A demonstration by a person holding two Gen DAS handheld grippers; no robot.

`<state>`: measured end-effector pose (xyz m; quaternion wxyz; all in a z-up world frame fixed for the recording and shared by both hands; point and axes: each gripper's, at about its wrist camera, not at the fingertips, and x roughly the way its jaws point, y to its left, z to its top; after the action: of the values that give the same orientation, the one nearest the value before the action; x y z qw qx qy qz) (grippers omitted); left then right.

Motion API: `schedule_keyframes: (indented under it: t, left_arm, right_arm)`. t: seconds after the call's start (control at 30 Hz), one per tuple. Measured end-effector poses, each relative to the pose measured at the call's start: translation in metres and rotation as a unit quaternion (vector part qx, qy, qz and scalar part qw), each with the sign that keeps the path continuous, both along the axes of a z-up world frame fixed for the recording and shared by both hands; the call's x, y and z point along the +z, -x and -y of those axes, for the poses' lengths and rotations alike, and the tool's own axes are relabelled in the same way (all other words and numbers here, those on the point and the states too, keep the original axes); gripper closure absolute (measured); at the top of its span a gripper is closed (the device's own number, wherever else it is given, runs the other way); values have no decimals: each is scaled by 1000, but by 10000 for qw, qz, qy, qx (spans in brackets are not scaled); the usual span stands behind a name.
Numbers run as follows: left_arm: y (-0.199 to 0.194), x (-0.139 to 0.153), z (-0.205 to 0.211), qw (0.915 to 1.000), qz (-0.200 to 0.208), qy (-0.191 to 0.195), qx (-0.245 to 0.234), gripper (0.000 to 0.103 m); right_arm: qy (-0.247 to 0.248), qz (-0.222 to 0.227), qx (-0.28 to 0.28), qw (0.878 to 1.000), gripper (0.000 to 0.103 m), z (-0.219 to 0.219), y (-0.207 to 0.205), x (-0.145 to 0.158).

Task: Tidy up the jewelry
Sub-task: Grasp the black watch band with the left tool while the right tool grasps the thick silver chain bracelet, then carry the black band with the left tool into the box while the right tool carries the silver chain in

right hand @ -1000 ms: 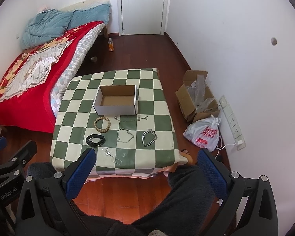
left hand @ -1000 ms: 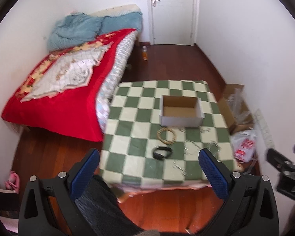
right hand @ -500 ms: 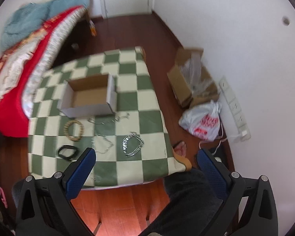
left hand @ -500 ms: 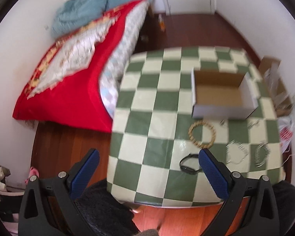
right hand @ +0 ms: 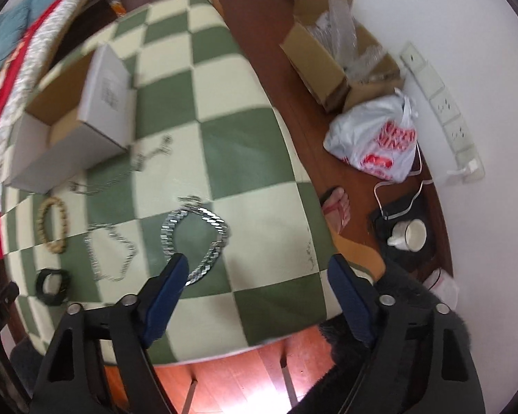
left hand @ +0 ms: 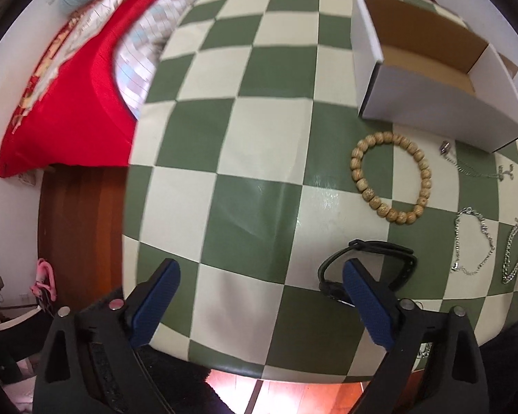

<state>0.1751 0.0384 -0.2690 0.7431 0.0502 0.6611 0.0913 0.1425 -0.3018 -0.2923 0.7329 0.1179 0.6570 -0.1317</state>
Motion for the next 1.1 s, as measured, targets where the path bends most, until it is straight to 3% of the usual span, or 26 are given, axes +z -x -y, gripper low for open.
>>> schedule_keyframes:
  t: [0.17, 0.37, 0.43, 0.53, 0.6, 0.87, 1.1]
  left_arm:
    - [-7, -18, 3, 9993, -243, 289, 1, 21]
    - [-9, -29, -2, 9972, -285, 674, 174, 50]
    - [-10, -26, 1, 9963, -174, 827, 178, 85]
    - [-11, -24, 7, 9980, -139, 612, 75, 87]
    - [-8, -22, 8, 9985, -97, 532, 77, 88]
    - [1, 10, 19, 9989, 147, 437, -128, 93]
    - [7, 36, 26, 9977, 404, 531, -118, 93]
  right_arm:
    - [-74, -139, 1, 9999, 28, -9, -2, -27]
    - [105, 56, 217, 9997, 49, -32, -3, -31]
    - [123, 123, 289, 9994, 57, -38, -4, -30]
    - [124, 206, 401, 9989, 71, -44, -6, -27]
    - [152, 237, 497, 9984, 94, -48, -8, -26]
    - [-584, 497, 167, 9969, 95, -28, -8, -22]
    - [-683, 855, 136, 9939, 95, -25, -8, 13]
